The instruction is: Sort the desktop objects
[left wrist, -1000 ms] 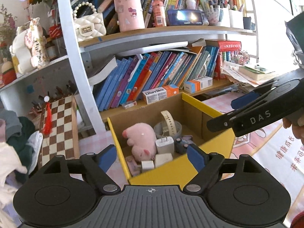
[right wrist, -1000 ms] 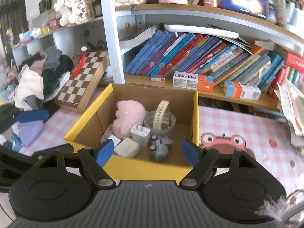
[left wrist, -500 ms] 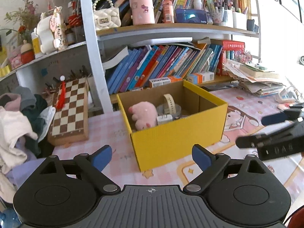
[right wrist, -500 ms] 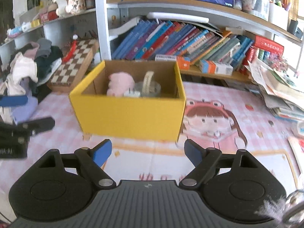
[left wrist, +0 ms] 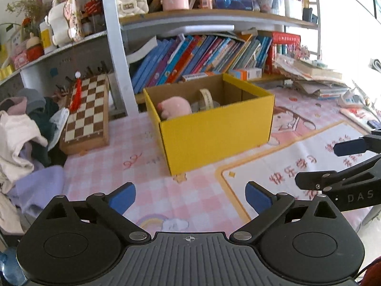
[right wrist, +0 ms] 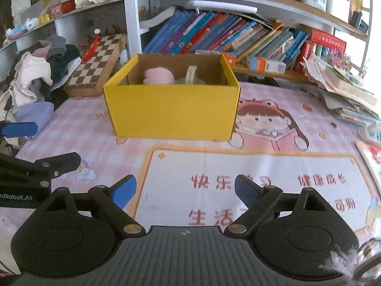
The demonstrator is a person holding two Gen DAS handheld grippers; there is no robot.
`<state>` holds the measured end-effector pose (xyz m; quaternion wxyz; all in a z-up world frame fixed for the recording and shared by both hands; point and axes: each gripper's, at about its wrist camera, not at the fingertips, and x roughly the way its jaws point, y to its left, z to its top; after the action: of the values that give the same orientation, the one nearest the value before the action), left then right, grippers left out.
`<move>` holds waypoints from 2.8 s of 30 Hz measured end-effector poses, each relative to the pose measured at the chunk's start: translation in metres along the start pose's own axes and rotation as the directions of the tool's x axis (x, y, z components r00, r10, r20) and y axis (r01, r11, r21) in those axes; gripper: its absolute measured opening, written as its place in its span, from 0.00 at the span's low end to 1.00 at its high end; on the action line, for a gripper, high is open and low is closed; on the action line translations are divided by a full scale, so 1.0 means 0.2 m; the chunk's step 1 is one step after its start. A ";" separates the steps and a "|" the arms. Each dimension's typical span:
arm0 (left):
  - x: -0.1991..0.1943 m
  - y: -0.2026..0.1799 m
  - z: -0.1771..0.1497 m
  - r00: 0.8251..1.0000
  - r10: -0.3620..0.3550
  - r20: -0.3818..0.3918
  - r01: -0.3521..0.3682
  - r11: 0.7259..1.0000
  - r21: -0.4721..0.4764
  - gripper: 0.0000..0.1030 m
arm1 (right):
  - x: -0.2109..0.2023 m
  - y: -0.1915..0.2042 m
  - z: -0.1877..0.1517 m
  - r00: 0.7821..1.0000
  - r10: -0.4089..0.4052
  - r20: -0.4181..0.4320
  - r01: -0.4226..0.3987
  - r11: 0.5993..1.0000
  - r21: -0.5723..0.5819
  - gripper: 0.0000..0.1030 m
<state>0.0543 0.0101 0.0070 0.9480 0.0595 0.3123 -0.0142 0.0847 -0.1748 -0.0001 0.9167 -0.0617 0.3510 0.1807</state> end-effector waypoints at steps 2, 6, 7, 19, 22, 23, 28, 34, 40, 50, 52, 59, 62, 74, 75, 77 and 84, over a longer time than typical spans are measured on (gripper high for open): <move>-0.01 0.00 -0.02 1.000 -0.005 -0.008 0.005 1.000 0.001 0.97 | -0.01 0.02 -0.02 1.000 -0.008 -0.002 0.008 1.000 -0.012 0.89; -0.02 0.02 -0.03 1.000 -0.006 -0.005 0.006 1.000 -0.009 0.97 | -0.03 0.05 -0.04 1.000 -0.015 0.002 0.015 1.000 -0.018 0.90; -0.02 0.02 -0.04 1.000 -0.008 -0.007 0.008 1.000 -0.012 0.97 | -0.03 0.06 -0.04 1.000 -0.017 0.003 0.017 1.000 -0.016 0.90; -0.02 0.05 -0.07 0.999 -0.030 -0.017 0.030 0.999 -0.021 0.98 | -0.04 0.08 -0.04 0.999 -0.029 -0.016 0.029 1.000 -0.002 0.90; -0.02 0.05 -0.08 0.999 -0.036 -0.024 0.035 0.999 -0.026 0.98 | -0.03 0.09 -0.05 0.999 -0.027 -0.026 0.027 1.000 0.002 0.90; -0.03 0.06 -0.08 0.999 -0.036 -0.025 0.036 0.999 -0.025 0.98 | -0.03 0.09 -0.06 0.999 -0.027 -0.029 0.027 1.000 0.003 0.90; -0.03 0.06 -0.09 0.999 -0.040 -0.033 0.039 0.999 -0.020 0.98 | -0.03 0.10 -0.08 0.999 -0.028 -0.038 0.029 0.999 0.014 0.90; -0.03 0.05 -0.11 0.998 -0.042 -0.045 0.042 0.999 -0.009 0.99 | -0.03 0.10 -0.10 0.998 -0.030 -0.050 0.032 0.999 0.029 0.90; -0.04 0.04 -0.11 0.998 -0.044 -0.047 0.044 0.999 -0.003 1.00 | -0.04 0.11 -0.11 0.998 -0.034 -0.054 0.035 0.999 0.031 0.91; -0.04 0.06 -0.12 0.998 -0.035 -0.045 0.034 0.999 -0.014 1.00 | -0.05 0.12 -0.11 0.998 -0.039 -0.054 0.041 0.999 0.029 0.92; -0.04 0.07 -0.12 0.998 -0.033 -0.046 0.032 0.999 -0.020 1.00 | -0.05 0.12 -0.11 0.998 -0.041 -0.054 0.042 0.999 0.028 0.92; -0.05 0.06 -0.12 0.998 -0.034 -0.047 0.033 0.999 -0.019 1.00 | -0.05 0.13 -0.12 0.998 -0.040 -0.056 0.041 0.999 0.024 0.92; -0.05 0.06 -0.13 0.998 -0.035 -0.048 0.034 0.999 -0.019 1.00 | -0.05 0.13 -0.12 0.998 -0.037 -0.057 0.039 0.999 0.022 0.92; -0.05 0.06 -0.13 0.998 -0.036 -0.055 0.035 0.999 -0.019 1.00 | -0.05 0.13 -0.12 0.997 -0.036 -0.066 0.037 0.999 0.023 0.92; -0.05 0.06 -0.13 0.998 -0.037 -0.055 0.036 0.999 -0.019 1.00 | -0.05 0.13 -0.12 0.997 -0.036 -0.067 0.037 0.999 0.023 0.92; -0.05 0.06 -0.13 0.998 -0.038 -0.056 0.037 0.999 -0.020 1.00 | -0.04 0.12 -0.12 0.997 -0.033 -0.067 0.034 0.999 0.021 0.92; -0.04 0.06 -0.13 0.997 -0.034 -0.063 0.033 0.999 -0.019 1.00 | -0.04 0.12 -0.12 0.997 -0.034 -0.070 0.035 0.999 0.024 0.92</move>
<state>0.0321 0.0261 -0.0078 0.9378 0.0460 0.3432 -0.0254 0.0544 -0.1614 -0.0125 0.9077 -0.0626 0.3836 0.1581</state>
